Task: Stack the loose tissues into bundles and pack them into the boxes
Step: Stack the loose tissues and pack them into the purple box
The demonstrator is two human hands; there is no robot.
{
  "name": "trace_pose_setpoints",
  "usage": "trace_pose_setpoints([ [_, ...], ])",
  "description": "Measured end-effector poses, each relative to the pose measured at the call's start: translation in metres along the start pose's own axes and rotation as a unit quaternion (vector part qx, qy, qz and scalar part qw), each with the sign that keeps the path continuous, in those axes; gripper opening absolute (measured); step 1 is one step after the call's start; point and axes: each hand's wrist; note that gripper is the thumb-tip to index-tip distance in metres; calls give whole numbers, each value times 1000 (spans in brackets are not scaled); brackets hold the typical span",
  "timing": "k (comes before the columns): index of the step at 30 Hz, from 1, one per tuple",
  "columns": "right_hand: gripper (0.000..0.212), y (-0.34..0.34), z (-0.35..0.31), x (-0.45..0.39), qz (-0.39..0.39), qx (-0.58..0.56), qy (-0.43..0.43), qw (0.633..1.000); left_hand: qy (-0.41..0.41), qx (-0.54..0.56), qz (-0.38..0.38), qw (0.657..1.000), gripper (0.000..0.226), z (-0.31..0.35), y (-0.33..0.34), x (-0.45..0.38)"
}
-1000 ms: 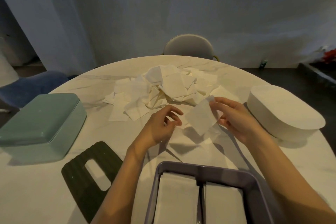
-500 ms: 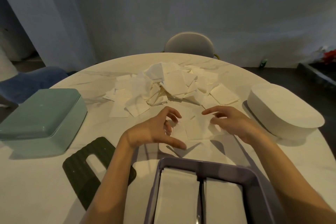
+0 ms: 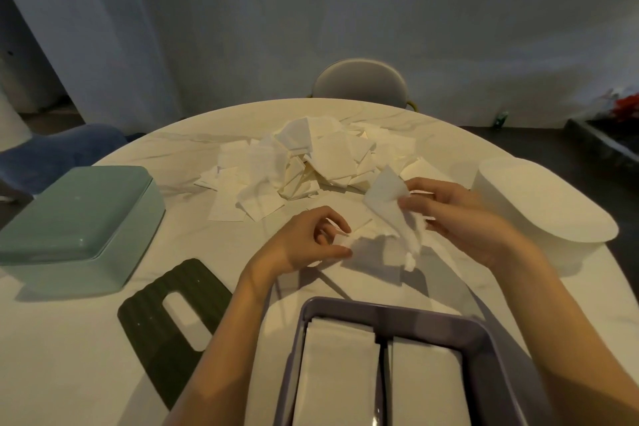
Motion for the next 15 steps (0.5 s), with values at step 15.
trace_pose_setpoints([
  [15, 51, 44, 27, -17, 70, 335, -104, 934, 9, 87, 75, 993, 19, 4, -4, 3],
])
Point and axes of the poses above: each hand's wrist, its own x-axis away from the middle knuckle, its own y-axis out of the palm, z = x × y, and after that the axes turned 8 degrees about y, right-handed
